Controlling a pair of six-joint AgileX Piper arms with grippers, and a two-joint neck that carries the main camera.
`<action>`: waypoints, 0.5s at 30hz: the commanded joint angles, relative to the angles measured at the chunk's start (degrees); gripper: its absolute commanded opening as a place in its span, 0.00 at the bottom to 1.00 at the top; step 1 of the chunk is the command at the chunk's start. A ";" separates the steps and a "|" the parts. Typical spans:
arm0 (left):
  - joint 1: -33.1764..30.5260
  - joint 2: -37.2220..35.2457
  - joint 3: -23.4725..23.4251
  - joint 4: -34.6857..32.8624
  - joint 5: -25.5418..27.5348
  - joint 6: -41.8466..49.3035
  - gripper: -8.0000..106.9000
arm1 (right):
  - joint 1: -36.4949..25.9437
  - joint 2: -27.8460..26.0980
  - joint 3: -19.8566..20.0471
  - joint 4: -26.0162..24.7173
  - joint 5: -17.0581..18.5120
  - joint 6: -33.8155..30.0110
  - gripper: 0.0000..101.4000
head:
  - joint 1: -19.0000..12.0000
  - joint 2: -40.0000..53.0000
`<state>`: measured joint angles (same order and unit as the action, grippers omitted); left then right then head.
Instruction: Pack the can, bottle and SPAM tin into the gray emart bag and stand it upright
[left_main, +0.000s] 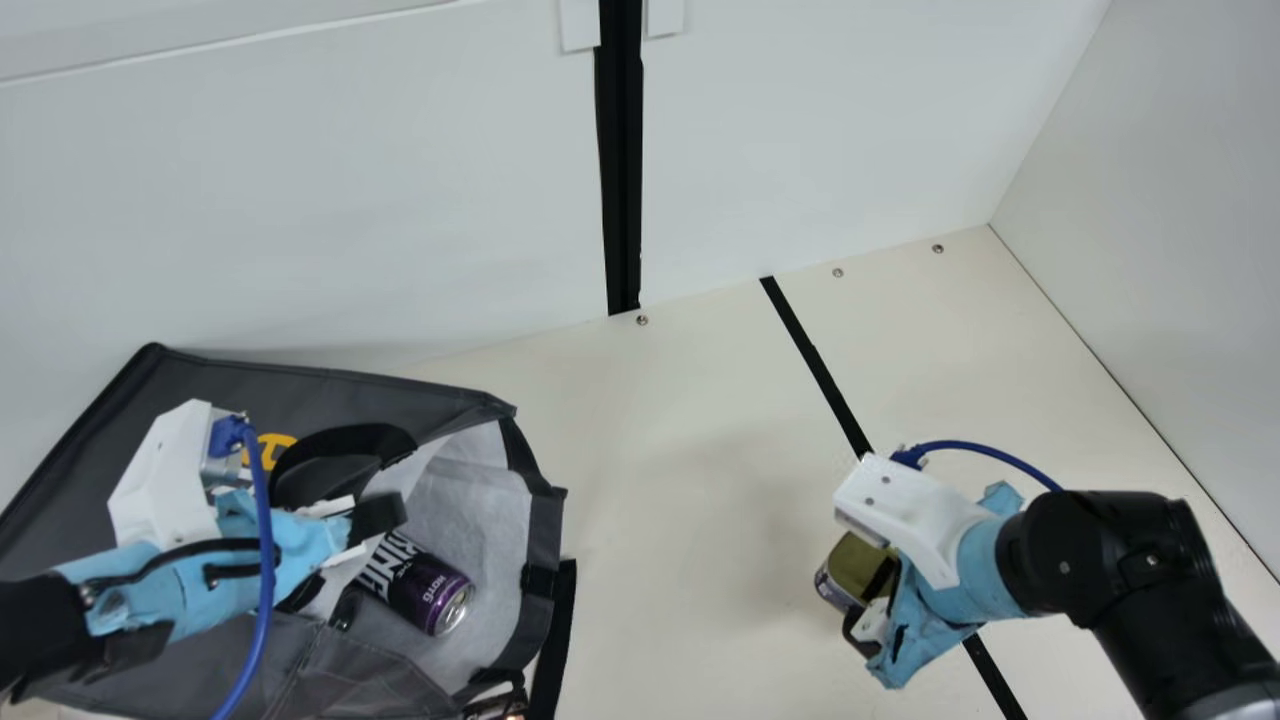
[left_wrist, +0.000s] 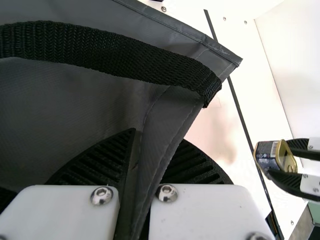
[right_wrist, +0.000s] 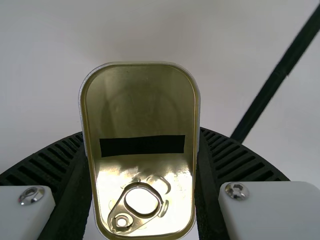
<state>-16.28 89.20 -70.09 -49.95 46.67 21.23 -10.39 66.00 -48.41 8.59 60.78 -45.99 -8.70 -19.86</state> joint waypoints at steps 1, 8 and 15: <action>0.00 0.00 0.00 0.00 0.00 0.00 0.00 | 1.96 -0.25 0.07 0.22 0.06 0.12 0.00 | -1.30 -0.14; 0.00 0.00 0.00 0.00 0.00 0.00 0.00 | 7.78 -1.48 0.41 0.37 1.07 0.89 0.00 | -1.30 -0.14; 0.00 0.00 0.00 0.00 0.00 0.00 0.00 | 13.81 -2.71 0.71 0.55 2.09 2.48 0.00 | -1.30 -0.14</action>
<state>-16.28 89.20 -70.09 -49.95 46.67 21.23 2.12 63.32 -47.75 9.17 62.78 -43.79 -8.70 -19.95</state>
